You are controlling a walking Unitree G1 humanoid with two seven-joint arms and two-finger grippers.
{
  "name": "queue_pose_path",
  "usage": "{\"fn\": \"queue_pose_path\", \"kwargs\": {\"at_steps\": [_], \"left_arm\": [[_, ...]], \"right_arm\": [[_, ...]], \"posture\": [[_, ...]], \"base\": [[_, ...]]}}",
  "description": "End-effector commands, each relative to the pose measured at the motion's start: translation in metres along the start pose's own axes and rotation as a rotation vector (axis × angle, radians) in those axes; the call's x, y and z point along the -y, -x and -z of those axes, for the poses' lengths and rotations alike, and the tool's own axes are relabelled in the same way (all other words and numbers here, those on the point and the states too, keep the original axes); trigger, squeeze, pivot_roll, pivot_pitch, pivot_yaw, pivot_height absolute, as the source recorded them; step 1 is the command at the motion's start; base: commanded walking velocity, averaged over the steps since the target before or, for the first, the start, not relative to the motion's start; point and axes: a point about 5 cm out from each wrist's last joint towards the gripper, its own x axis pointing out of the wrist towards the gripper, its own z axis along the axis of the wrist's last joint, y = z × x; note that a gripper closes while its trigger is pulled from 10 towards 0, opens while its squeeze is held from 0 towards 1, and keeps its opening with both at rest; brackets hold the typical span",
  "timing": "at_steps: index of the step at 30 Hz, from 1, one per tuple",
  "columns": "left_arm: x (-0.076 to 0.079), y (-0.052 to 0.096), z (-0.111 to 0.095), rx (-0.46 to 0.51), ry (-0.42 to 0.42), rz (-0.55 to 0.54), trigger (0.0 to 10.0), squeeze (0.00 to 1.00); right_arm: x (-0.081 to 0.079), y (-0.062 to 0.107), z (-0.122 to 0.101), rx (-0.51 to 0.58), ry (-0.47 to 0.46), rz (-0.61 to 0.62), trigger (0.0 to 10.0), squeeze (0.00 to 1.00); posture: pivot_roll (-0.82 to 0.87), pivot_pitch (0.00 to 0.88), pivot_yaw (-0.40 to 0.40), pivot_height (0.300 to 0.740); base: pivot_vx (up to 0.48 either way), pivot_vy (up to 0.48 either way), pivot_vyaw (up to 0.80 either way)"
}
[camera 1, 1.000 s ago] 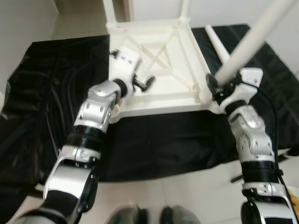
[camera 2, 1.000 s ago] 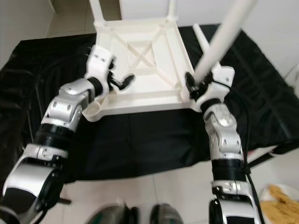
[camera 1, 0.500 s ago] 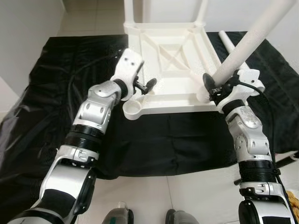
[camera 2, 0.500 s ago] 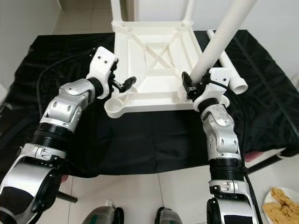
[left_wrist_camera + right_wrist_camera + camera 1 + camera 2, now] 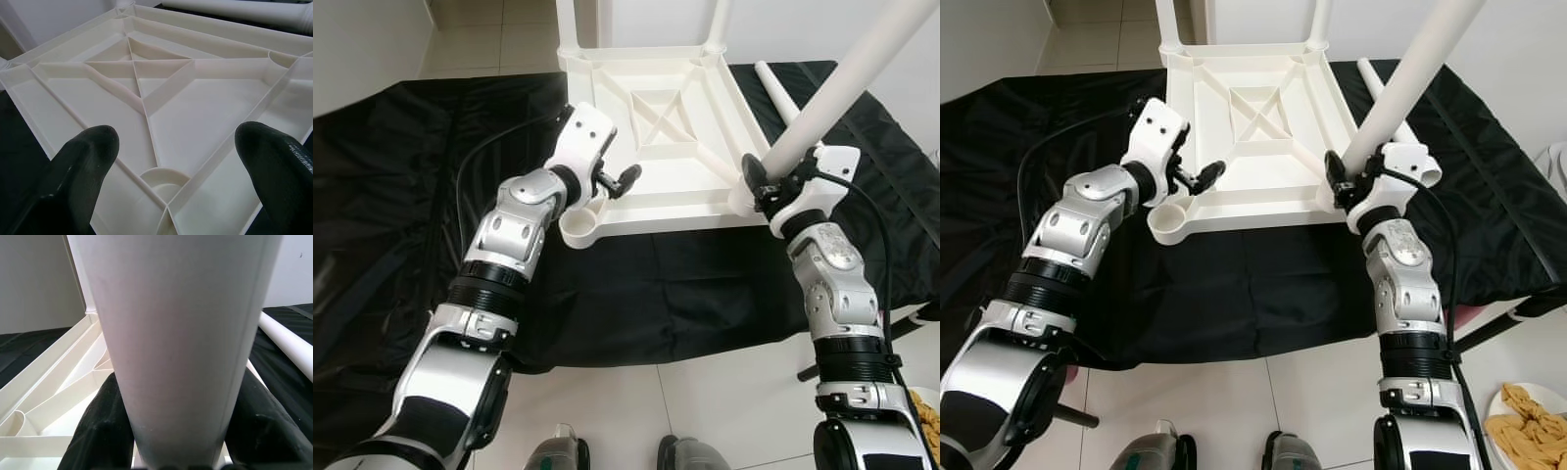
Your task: Building children table
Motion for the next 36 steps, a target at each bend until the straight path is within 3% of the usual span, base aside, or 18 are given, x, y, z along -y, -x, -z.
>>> {"fn": "queue_pose_path", "kwargs": {"at_steps": [1,5,8,15,26,36], "left_arm": [[0.017,-0.002,-0.002,0.003,-0.044,0.155,10.0,0.0],[0.021,-0.003,-0.002,0.003,-0.057,0.179,10.0,0.0],[0.039,-0.01,-0.006,-0.002,-0.158,0.29,10.0,0.0],[0.065,-0.025,-0.009,-0.02,-0.198,0.386,10.0,0.0],[0.084,-0.038,-0.004,-0.095,-0.18,0.419,10.0,0.0],[0.085,-0.052,0.004,-0.199,-0.132,0.332,10.0,0.0]], "right_arm": [[-0.002,-0.002,-0.003,0.022,0.002,-0.005,10.0,0.0],[-0.002,-0.002,-0.003,0.023,0.002,-0.005,10.0,0.0],[-0.001,-0.005,-0.007,0.046,-0.013,0.016,10.0,0.0],[0.015,-0.006,-0.021,0.127,-0.041,0.143,10.0,0.0],[0.033,0.0,-0.019,0.112,0.004,0.327,10.0,0.0],[0.026,0.002,-0.01,0.091,0.0,0.336,10.0,0.0]], "posture": [[0.04,0.06,0.026,0.74],[0.04,0.06,0.025,0.74],[0.05,0.059,0.023,0.74],[0.04,0.065,0.027,0.74],[0.03,0.077,0.038,0.74],[0.03,0.082,0.046,0.74]], "base": [[0.0,0.0,0.0],[0.0,0.0,0.0],[0.0,0.0,0.0],[0.0,0.0,0.0],[0.0,0.0,0.0],[0.0,0.0,0.0]]}}
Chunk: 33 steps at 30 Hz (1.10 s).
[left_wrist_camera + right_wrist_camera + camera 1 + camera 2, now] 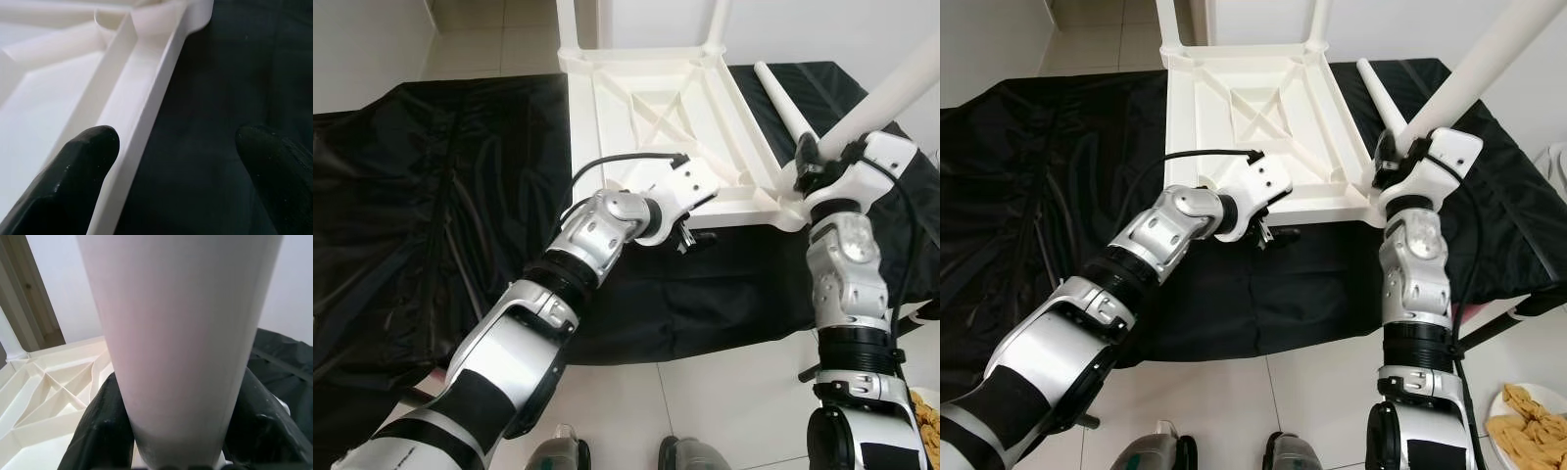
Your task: Building children table
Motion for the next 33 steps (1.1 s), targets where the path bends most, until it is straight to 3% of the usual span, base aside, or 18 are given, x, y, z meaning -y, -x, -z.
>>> {"fn": "queue_pose_path", "kwargs": {"at_steps": [1,16,20,22,25,29,30,31,32,33], "left_arm": [[-0.009,-0.002,0.005,-0.039,0.03,-0.145,10.0,0.0],[-0.022,-0.003,0.019,-0.095,0.128,-0.279,10.0,0.0],[-0.017,-0.003,0.034,-0.133,0.152,-0.23,10.0,0.0],[-0.008,-0.004,0.048,-0.193,0.139,-0.151,10.0,0.0],[0.0,-0.006,0.058,-0.24,0.194,-0.089,10.0,0.0],[0.005,-0.006,0.061,-0.25,0.119,-0.02,10.0,0.0],[0.007,-0.007,0.062,-0.249,0.105,0.008,3.3,0.0],[0.007,-0.007,0.062,-0.249,0.105,0.008,3.3,0.0],[0.01,-0.006,0.063,-0.251,0.09,0.046,1.7,0.0],[0.012,-0.006,0.065,-0.256,0.077,0.078,1.5,0.0]], "right_arm": [[-0.002,0.002,0.001,0.002,0.001,-0.001,10.0,0.0],[-0.007,0.001,0.002,-0.001,-0.001,-0.004,10.0,0.0],[-0.008,0.0,0.001,0.0,0.002,-0.008,10.0,0.0],[-0.009,0.0,0.001,0.001,0.005,-0.013,10.0,0.0],[-0.008,-0.001,0.0,0.003,0.008,-0.014,10.0,0.0],[-0.006,-0.002,0.0,0.004,0.009,-0.009,10.0,0.0],[-0.006,-0.002,0.0,0.005,0.011,-0.008,10.0,0.0],[-0.006,-0.002,0.0,0.005,0.011,-0.008,10.0,0.0],[-0.006,-0.002,0.0,0.006,0.012,-0.007,10.0,0.0],[-0.006,-0.001,0.0,0.006,0.013,-0.007,10.0,0.0]], "posture": [[0.03,0.081,0.047,0.74],[0.03,0.085,0.045,0.74],[0.03,0.085,0.044,0.74],[0.03,0.082,0.047,0.74],[0.03,0.082,0.047,0.74],[0.02,0.075,0.052,0.74],[0.02,0.072,0.056,0.74],[0.02,0.072,0.056,0.74],[0.02,0.07,0.058,0.74],[0.02,0.07,0.058,0.74]], "base": [[0.0,0.0,0.0],[0.0,0.0,0.0],[0.0,0.0,0.0],[0.0,0.0,0.0],[0.0,0.0,0.0],[0.0,0.0,0.0],[0.0,0.0,0.0],[0.0,0.0,0.0],[0.0,0.0,0.0],[0.0,0.0,0.0]]}}
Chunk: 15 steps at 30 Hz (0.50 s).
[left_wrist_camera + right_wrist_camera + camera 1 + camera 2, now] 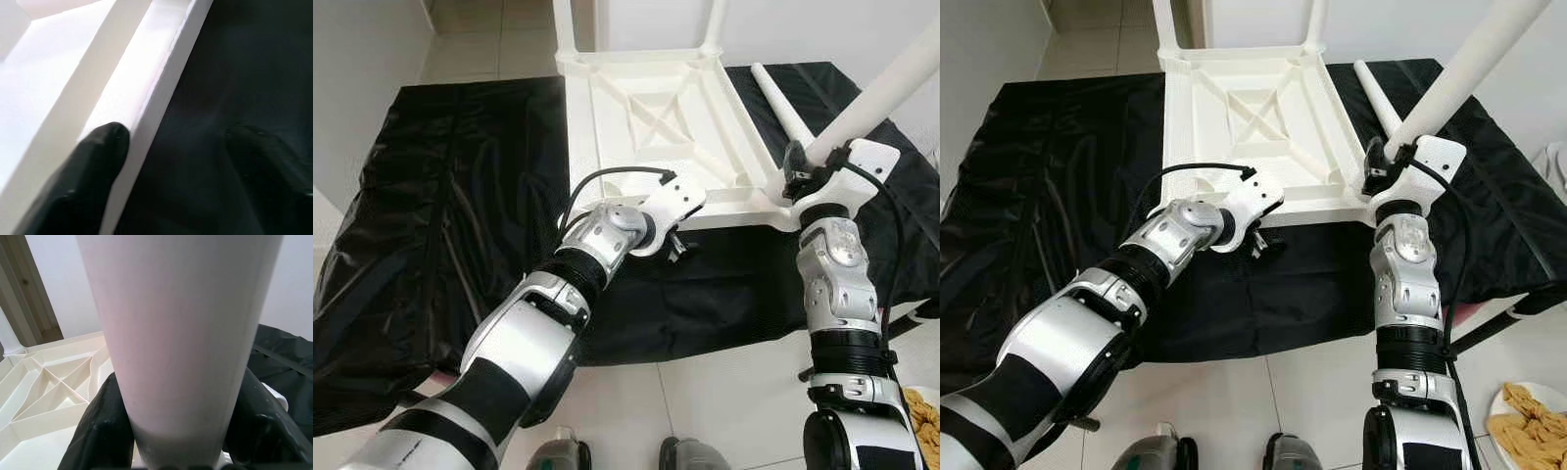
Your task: Building children table
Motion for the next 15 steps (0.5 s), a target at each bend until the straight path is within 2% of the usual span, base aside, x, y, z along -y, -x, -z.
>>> {"fn": "queue_pose_path", "kwargs": {"at_steps": [1,2,11,15], "left_arm": [[0.013,-0.002,0.032,-0.117,0.035,0.139,1.5,0.0],[0.015,-0.001,0.034,-0.118,0.013,0.165,0.0,0.0],[0.016,0.008,0.05,-0.141,-0.081,0.277,0.0,0.0],[0.014,0.012,0.056,-0.148,-0.098,0.288,0.0,0.0]], "right_arm": [[0.0,-0.002,-0.004,0.023,0.003,0.0,10.0,0.0],[0.0,-0.002,-0.004,0.023,0.004,0.001,10.0,0.0],[0.002,-0.002,-0.005,0.028,0.011,0.003,10.0,0.0],[0.002,-0.002,-0.005,0.028,0.011,0.002,10.0,0.0]], "posture": [[0.02,0.07,0.058,0.74],[0.02,0.067,0.06,0.74],[0.02,0.06,0.063,0.74],[0.02,0.06,0.063,0.74]], "base": [[0.0,0.0,0.0],[0.0,0.0,0.0],[0.0,0.0,0.0],[0.0,0.0,0.0]]}}
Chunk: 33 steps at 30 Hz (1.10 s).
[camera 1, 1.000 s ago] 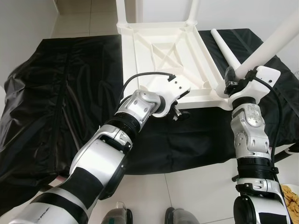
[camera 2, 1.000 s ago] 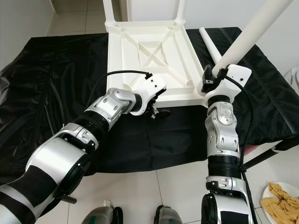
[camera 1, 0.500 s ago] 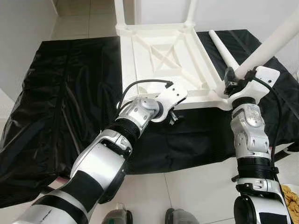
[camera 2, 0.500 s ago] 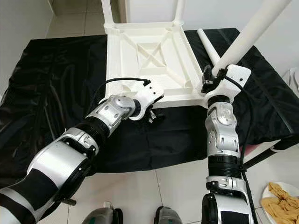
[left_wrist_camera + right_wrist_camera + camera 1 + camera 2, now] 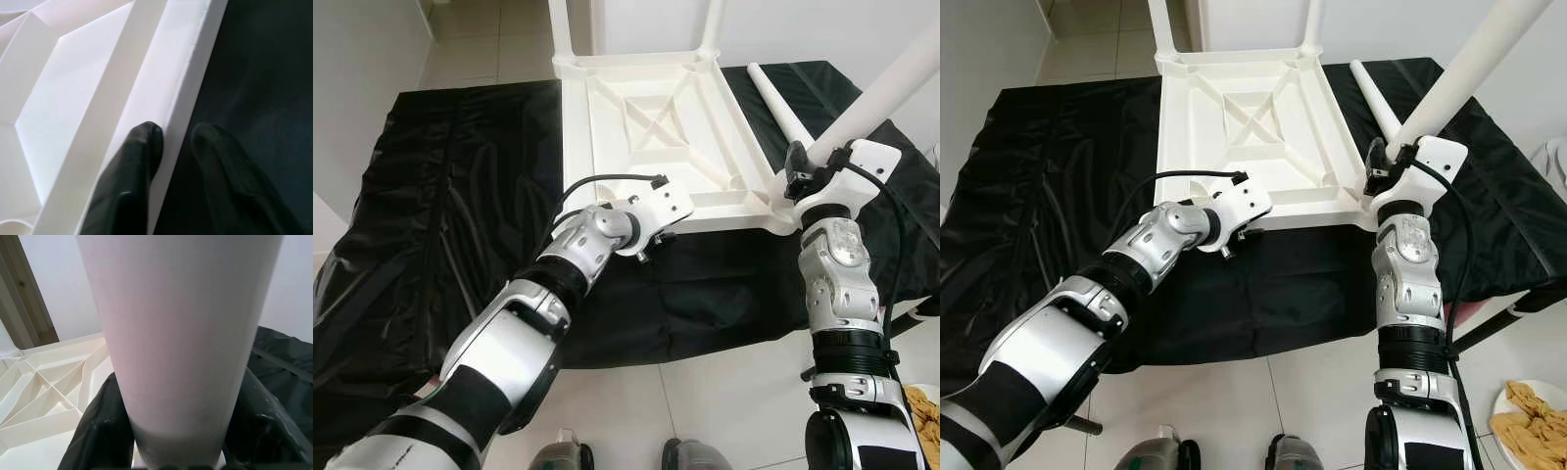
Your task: Building children table
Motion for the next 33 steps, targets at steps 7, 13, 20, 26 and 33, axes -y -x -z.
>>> {"fn": "queue_pose_path", "kwargs": {"at_steps": [7,13,20,26,33], "left_arm": [[0.019,0.023,0.055,-0.13,-0.006,0.381,0.0,0.0],[0.013,0.046,0.063,-0.118,-0.021,0.419,0.0,0.0],[0.008,0.074,0.069,-0.114,-0.036,0.442,0.0,0.0],[0.005,0.09,0.067,-0.096,-0.011,0.407,0.0,0.0],[-0.004,0.111,0.068,-0.101,0.016,0.395,0.0,0.0]], "right_arm": [[-0.002,-0.002,-0.004,0.019,-0.001,-0.023,10.0,0.0],[-0.008,-0.004,-0.003,0.004,0.012,-0.093,10.0,0.0],[-0.009,-0.007,-0.004,0.0,0.029,-0.112,10.0,0.0],[-0.011,-0.01,-0.007,0.006,0.032,-0.121,10.0,0.0],[-0.013,-0.012,-0.008,0.013,0.034,-0.135,10.0,0.0]], "posture": [[0.02,0.058,0.062,0.74],[0.03,0.077,0.052,0.74],[0.03,0.091,0.041,0.74],[0.05,0.098,0.033,0.74],[0.05,0.097,0.029,0.74]], "base": [[0.0,0.0,0.0],[0.0,0.0,0.0],[0.0,0.0,0.0],[0.0,0.0,0.0],[0.0,0.0,0.0]]}}
